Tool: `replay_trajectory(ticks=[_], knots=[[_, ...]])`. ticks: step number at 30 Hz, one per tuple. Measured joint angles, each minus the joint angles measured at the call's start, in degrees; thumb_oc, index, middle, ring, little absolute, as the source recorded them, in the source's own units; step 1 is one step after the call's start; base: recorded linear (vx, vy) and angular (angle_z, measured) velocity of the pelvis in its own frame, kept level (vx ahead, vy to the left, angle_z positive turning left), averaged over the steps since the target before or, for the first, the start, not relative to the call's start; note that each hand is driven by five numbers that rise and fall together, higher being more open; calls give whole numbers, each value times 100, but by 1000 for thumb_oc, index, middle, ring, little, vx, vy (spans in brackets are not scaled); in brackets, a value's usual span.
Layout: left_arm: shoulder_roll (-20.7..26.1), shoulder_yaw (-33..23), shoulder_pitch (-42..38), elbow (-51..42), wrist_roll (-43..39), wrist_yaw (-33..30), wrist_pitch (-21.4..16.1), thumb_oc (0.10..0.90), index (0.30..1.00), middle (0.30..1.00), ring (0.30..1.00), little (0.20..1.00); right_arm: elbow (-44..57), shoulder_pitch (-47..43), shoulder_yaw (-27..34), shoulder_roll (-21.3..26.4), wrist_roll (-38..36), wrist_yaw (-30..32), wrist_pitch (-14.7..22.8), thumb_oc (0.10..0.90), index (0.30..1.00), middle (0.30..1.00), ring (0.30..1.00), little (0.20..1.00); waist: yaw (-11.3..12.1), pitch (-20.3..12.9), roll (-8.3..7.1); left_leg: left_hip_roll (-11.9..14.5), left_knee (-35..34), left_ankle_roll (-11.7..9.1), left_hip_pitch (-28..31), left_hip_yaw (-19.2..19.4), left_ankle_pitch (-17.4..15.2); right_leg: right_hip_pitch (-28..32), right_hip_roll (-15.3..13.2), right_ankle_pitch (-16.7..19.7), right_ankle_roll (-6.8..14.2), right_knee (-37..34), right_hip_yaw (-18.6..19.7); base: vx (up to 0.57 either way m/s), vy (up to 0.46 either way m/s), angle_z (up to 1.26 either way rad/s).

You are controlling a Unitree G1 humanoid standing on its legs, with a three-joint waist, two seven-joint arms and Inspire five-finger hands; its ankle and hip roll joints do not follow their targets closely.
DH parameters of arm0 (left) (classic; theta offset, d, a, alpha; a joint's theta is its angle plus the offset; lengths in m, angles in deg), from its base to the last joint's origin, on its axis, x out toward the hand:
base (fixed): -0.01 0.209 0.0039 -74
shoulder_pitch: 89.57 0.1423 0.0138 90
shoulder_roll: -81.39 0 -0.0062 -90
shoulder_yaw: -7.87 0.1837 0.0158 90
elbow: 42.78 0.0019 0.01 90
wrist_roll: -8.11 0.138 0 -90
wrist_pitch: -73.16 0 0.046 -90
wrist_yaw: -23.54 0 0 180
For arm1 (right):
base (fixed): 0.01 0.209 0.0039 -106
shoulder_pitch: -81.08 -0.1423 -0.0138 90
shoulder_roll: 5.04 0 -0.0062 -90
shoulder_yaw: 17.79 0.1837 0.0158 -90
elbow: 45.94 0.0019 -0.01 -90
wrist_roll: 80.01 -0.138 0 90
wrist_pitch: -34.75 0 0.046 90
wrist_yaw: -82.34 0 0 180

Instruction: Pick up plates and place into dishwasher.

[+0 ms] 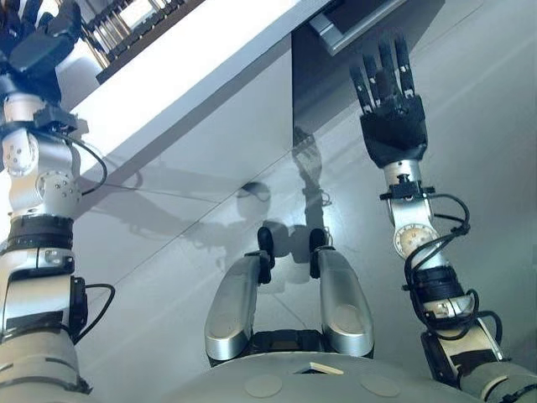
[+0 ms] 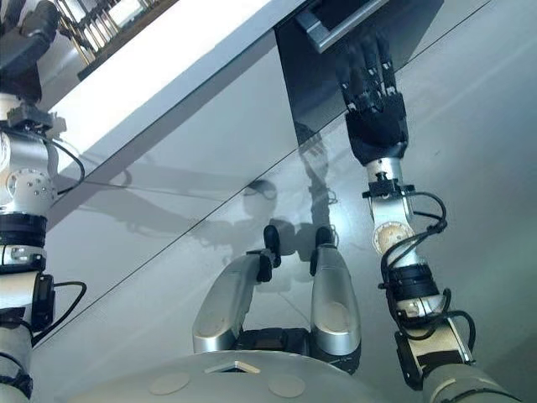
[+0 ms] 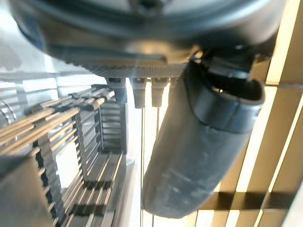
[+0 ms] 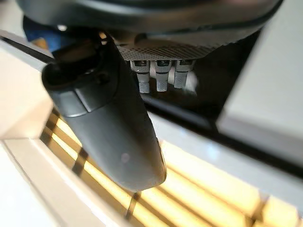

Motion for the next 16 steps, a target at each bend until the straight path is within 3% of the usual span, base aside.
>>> replay_trajectory(ticks=[2, 6, 11, 16], knots=[[-113, -176, 502, -329, 21, -32, -7, 800, 900, 900, 900, 900, -294, 676, 251, -74, 466, 109, 169, 800, 900, 900, 900, 900, -3, -331, -169, 8, -223, 2, 167, 9, 23, 188, 79, 65, 3, -299, -2, 83, -17, -8], [-407, -356, 1230, -457, 92, -41, -5, 800, 900, 900, 900, 900, -1189, 1459, 348, -213, 1030, 155, 285, 800, 900, 900, 900, 900, -70, -824, -328, 22, -775, -24, 770, 13, 60, 854, 188, 231, 46, -1039, 68, 58, -40, -12], [-601, -336, 1362, -436, 96, -35, 42, 800, 900, 900, 900, 900, -2430, 1520, 178, -265, 1718, 189, 257, 800, 900, 900, 900, 900, -67, -1037, -349, 9, -1230, 15, 1184, 17, 185, 1337, 216, 474, 119, -1687, 90, 31, -65, -2], [-743, -253, 1334, -161, 94, -17, 185, 800, 900, 900, 900, 900, -4325, 1310, -14, -498, 2561, 435, -270, 800, 900, 900, 900, 900, 117, -1414, -381, -6, -1714, -11, 1554, -24, 338, 1782, 257, 664, 119, -2305, 80, 44, -51, 5]])
